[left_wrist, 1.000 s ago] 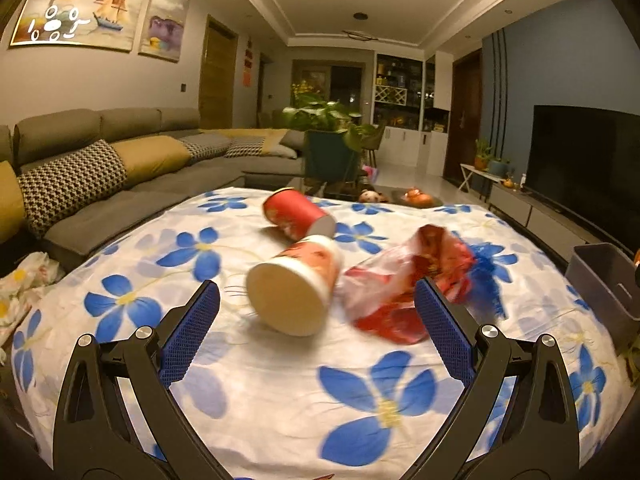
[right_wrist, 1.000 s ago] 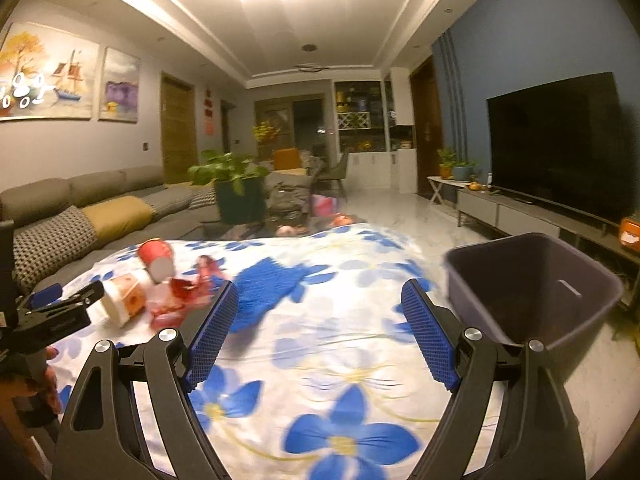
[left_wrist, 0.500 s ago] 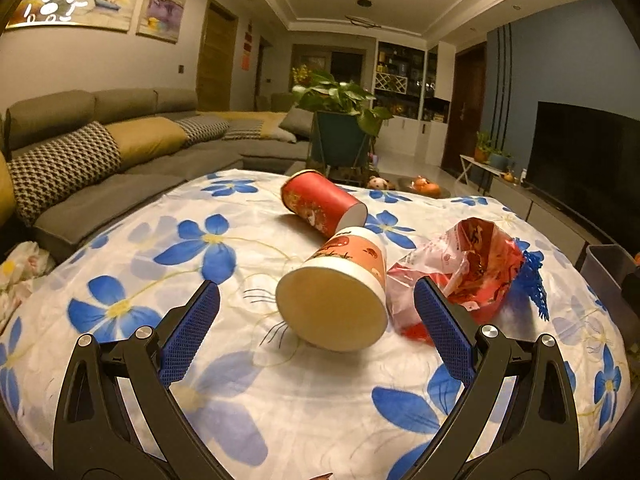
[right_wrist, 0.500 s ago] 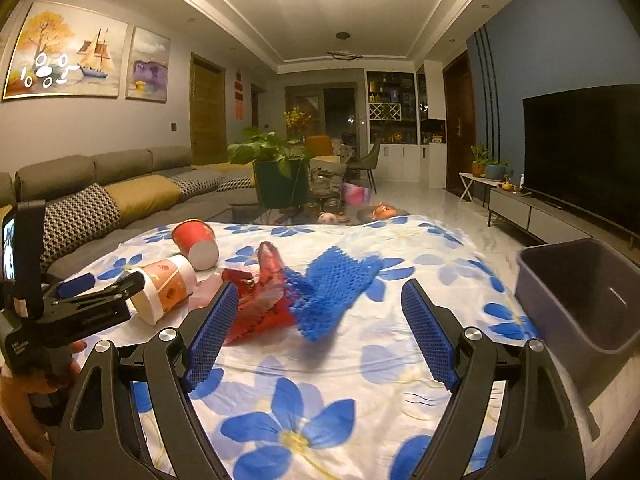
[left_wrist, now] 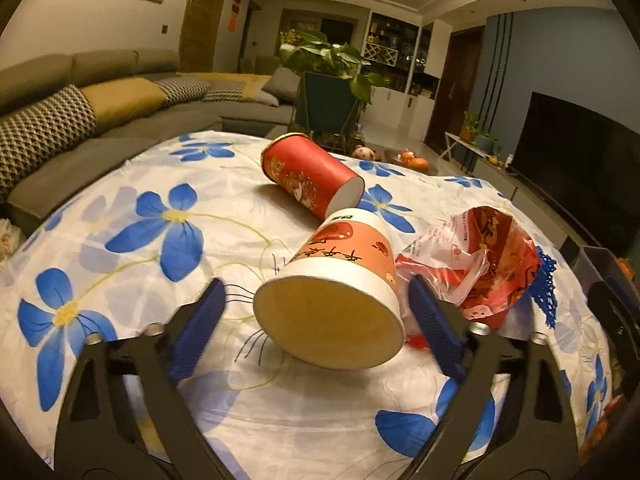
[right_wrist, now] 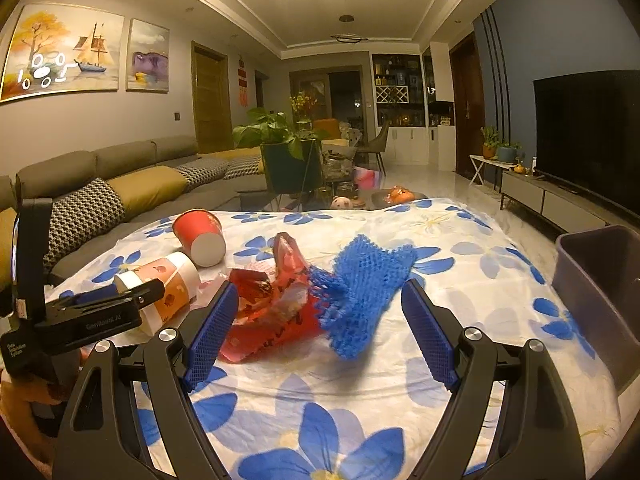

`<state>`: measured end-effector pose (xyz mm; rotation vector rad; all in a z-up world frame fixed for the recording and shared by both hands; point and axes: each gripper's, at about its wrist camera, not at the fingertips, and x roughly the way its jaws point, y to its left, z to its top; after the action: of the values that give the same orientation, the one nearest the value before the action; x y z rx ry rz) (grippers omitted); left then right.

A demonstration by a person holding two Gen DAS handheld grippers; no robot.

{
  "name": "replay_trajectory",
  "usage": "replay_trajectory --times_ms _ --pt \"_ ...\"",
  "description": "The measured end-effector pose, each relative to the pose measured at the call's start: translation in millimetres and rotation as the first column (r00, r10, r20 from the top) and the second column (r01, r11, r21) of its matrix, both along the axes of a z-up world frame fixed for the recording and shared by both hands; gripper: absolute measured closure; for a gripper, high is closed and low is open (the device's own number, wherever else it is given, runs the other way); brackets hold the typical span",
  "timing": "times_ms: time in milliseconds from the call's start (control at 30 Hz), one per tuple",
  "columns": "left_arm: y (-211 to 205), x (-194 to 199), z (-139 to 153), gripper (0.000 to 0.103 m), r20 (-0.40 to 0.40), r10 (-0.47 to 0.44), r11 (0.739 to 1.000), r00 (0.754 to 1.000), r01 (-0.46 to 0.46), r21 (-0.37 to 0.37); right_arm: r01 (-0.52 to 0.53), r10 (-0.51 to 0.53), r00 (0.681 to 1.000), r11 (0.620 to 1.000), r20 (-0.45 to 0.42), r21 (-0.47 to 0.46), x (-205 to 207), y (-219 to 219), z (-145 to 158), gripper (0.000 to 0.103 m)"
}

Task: Collect trash
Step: 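Approach a white cup with the left tool while the right tool grasps a red bag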

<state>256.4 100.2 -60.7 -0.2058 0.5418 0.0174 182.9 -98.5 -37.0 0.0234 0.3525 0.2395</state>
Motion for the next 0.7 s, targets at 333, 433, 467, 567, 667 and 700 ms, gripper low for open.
replay_trajectory --times_ms 333,433,467,567,667,700 --pt "6 -14 7 0.034 0.055 0.012 0.999 0.998 -0.010 -0.031 -0.046 0.046 0.999 0.999 -0.006 -0.013 32 26 10 0.030" --pt "8 -22 11 0.034 0.072 0.025 0.999 0.997 -0.024 -0.021 -0.048 0.048 0.999 0.998 -0.014 -0.030 47 35 8 0.034" --pt "8 -25 12 0.034 0.074 0.028 0.999 0.997 -0.026 -0.019 -0.051 0.050 0.999 0.998 -0.021 -0.039 54 38 7 0.036" --pt "11 -32 12 0.034 0.064 0.030 0.999 0.997 -0.029 -0.028 -0.056 0.053 0.997 0.997 -0.047 -0.060 68 45 1 0.045" --pt "14 -38 12 0.034 0.059 0.032 0.999 0.998 -0.030 -0.036 -0.065 0.059 0.995 0.995 -0.080 -0.073 77 48 -3 0.058" --pt "15 -40 12 0.034 0.060 0.033 0.999 0.998 -0.030 -0.038 -0.073 0.066 0.994 0.994 -0.089 -0.078 79 49 -4 0.061"
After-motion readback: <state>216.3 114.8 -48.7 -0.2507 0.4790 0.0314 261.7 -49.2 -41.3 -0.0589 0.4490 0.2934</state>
